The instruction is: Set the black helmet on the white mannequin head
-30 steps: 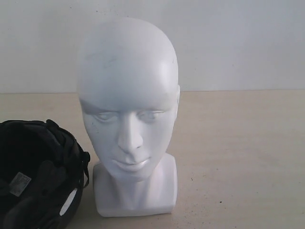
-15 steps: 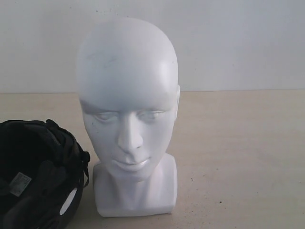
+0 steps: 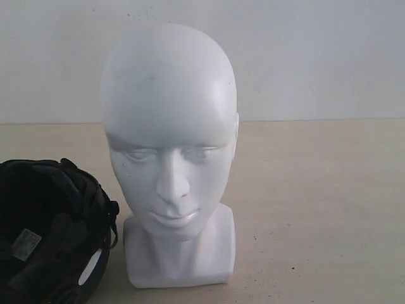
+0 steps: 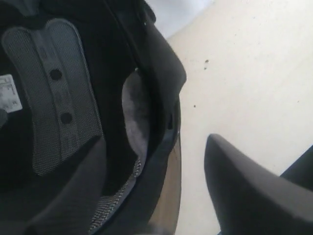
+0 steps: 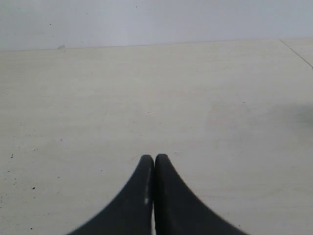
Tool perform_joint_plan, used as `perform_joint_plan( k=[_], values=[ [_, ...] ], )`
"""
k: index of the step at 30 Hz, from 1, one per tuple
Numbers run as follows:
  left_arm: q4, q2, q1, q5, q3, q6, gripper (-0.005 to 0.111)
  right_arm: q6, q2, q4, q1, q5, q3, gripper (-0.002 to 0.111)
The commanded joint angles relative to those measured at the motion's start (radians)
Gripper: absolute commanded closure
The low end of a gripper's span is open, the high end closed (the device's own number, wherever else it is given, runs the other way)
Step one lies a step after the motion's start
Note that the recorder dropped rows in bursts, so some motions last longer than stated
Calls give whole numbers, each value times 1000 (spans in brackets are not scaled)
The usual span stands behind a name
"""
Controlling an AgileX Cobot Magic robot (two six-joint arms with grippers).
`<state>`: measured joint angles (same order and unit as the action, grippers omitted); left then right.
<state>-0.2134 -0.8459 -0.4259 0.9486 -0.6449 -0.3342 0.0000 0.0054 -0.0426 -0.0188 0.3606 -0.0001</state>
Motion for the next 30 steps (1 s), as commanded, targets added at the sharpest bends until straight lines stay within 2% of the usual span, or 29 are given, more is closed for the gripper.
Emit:
perform_joint_plan(
  k=[1,7,12,14,16,20,24,30],
  values=[
    [22,-92,-4,-2,-8,-8,49,0,-5,1,2,-6,0,108],
    [16,-128,-4,-13,-8,-8,48,0,-5,1,2,-6,0,108],
    [-17,-128,-4,24,-8,-14,29,0,-5,1,2,-6,0,108],
    [-36,-128,-4,54,-8,-43,25,0,-5,1,2,-6,0,108],
    [-52,-128,-4,60,-8,-56,25,0,-5,1,2,-6,0,108],
    [-52,-128,-4,-29,-8,-105,25,0,-5,1,2,-6,0,108],
    [-51,-135,-4,-36,-8,-124,25,0,-5,1,2,-6,0,108],
    [-58,-256,-4,-37,-8,-130,25,0,-5,1,2,-6,0,108]
  ],
)
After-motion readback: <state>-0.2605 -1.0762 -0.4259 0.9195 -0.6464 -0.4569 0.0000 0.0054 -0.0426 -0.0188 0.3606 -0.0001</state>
